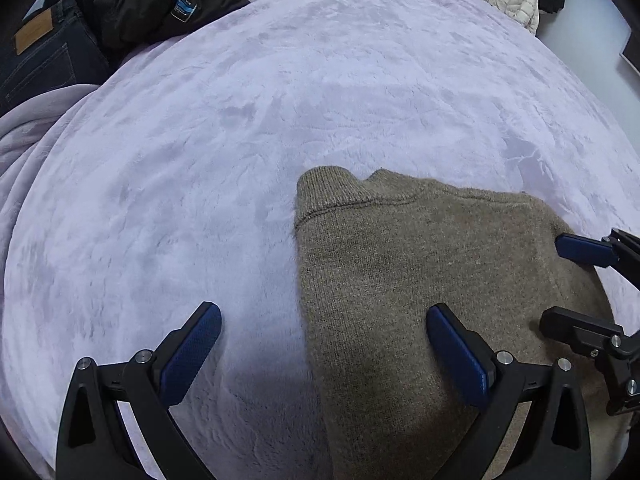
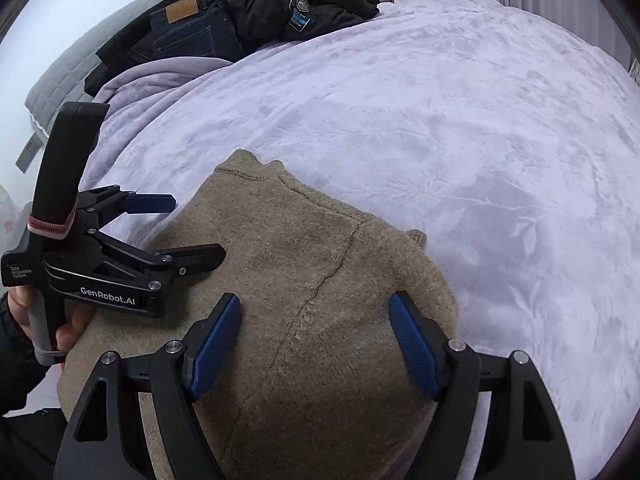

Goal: Fold small clothes

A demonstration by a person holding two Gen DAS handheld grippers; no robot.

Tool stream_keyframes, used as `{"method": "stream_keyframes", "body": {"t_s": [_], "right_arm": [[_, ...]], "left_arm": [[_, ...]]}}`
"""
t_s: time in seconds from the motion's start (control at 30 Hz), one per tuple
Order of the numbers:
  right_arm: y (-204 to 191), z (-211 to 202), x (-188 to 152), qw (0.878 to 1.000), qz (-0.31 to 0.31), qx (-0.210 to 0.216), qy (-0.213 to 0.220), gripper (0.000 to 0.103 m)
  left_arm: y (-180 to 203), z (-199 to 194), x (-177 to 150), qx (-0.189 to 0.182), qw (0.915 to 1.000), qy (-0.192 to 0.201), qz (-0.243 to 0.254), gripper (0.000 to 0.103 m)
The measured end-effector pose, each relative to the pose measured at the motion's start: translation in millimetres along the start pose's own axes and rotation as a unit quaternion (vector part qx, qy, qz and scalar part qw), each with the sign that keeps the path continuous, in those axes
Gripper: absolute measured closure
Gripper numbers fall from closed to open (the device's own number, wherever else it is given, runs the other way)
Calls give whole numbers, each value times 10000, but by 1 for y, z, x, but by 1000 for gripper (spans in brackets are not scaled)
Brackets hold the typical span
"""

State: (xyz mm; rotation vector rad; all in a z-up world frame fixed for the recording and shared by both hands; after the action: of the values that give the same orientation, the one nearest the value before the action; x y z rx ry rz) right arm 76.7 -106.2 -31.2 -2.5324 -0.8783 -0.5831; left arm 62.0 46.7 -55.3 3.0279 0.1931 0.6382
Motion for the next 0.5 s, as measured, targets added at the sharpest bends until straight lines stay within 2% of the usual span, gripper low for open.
{"method": "stream_keyframes", "body": {"t_s": [0.1,0.17,0.3,0.5], "right_arm": [[-13,-23,5,9996,144,80,241,23],[-28,-36,6,9993,-63,59,371,23],[-64,-46,-4,9976,-523,-46,446,23],[-99,-38,-63,9930,-1119,-372,118,23]], "left_arm": [[-8,-11,7,174,9997,170,-83,0],[-15,-7,10,343,9993,130,-118,0],[-20,8,4,382,9992,-48,-131,0],[-19,6,2,373,9992,-22,-107,0]]}}
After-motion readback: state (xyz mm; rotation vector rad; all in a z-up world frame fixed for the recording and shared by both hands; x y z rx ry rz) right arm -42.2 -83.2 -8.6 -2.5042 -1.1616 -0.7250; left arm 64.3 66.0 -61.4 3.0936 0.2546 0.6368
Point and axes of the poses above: each gripper's, at about its wrist camera, not at the fingertips, and z roughly the way its jaws point, y to its right, x to its top, the point moved 8 cm from there along z, roughly the way its jaws point, and after that the axes turned 2 degrees about -x, right-handed, at the moved point
